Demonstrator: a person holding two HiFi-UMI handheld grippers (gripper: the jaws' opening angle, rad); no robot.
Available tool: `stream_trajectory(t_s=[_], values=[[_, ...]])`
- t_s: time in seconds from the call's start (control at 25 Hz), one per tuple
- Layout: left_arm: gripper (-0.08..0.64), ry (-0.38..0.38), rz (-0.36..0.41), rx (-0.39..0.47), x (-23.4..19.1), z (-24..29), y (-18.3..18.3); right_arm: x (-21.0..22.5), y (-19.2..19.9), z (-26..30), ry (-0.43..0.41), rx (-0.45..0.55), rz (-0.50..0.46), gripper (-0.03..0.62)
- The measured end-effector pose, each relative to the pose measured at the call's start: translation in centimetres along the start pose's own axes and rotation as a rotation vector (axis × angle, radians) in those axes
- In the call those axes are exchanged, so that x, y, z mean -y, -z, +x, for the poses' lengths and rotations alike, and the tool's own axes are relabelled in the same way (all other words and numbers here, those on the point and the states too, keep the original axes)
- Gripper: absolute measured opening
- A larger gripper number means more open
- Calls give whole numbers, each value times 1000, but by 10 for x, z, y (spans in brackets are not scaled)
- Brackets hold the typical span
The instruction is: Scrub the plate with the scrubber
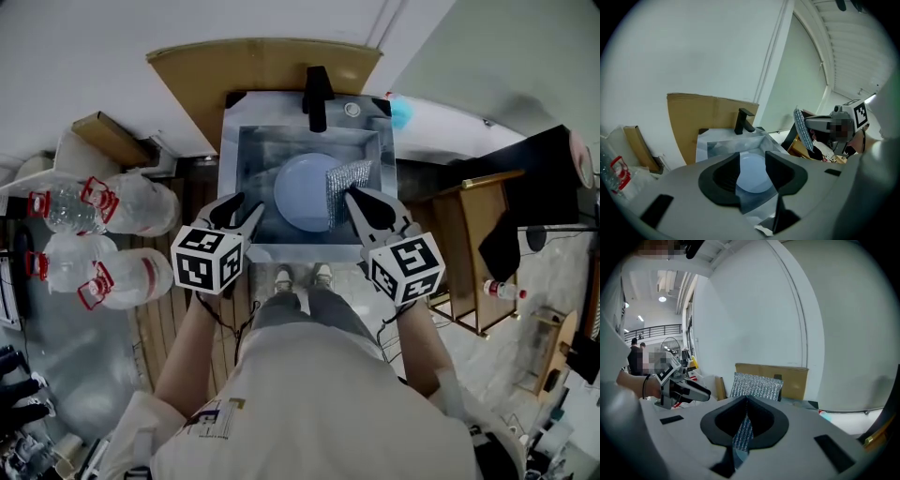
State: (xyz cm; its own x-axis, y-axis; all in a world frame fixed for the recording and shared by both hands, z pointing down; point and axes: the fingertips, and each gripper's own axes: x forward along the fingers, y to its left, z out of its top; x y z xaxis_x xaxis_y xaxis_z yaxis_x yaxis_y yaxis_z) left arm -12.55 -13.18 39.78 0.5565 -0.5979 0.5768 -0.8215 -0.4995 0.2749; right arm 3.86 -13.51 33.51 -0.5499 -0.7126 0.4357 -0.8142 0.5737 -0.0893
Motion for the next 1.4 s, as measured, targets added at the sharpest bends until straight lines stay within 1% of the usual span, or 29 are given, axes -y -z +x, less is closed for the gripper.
stream_trajectory(t_s=[0.2, 0.48, 0.64, 0.76, 0.88, 0.92, 1.04, 1.12, 1.4], values=[[182, 10, -30, -27, 1, 26, 5, 15, 17, 16, -27, -35, 21, 35], [181, 22, -78, -112, -15, 71, 27, 24, 35, 45, -72, -70, 52, 35], [181, 47, -132, -119, -20, 92, 33, 33, 55, 68, -81, -103, 74, 35], [179, 33, -131, -138, -27, 105, 40, 36, 72, 82, -98, -121, 94, 35], [179, 18, -128, -178, -35, 121, 56, 37, 88, 95, -111, -148, 107, 35], [179, 21, -140, -196, -37, 127, 63, 37, 93, 99, -115, -157, 111, 35], [179, 40, -213, -240, -42, 146, 86, 35, 106, 109, -129, -183, 117, 35], [179, 28, -244, -254, -49, 156, 97, 33, 115, 115, -141, -201, 115, 35], [168, 0, -281, -295, -70, 192, 120, 37, 142, 139, -157, -249, 120, 35]])
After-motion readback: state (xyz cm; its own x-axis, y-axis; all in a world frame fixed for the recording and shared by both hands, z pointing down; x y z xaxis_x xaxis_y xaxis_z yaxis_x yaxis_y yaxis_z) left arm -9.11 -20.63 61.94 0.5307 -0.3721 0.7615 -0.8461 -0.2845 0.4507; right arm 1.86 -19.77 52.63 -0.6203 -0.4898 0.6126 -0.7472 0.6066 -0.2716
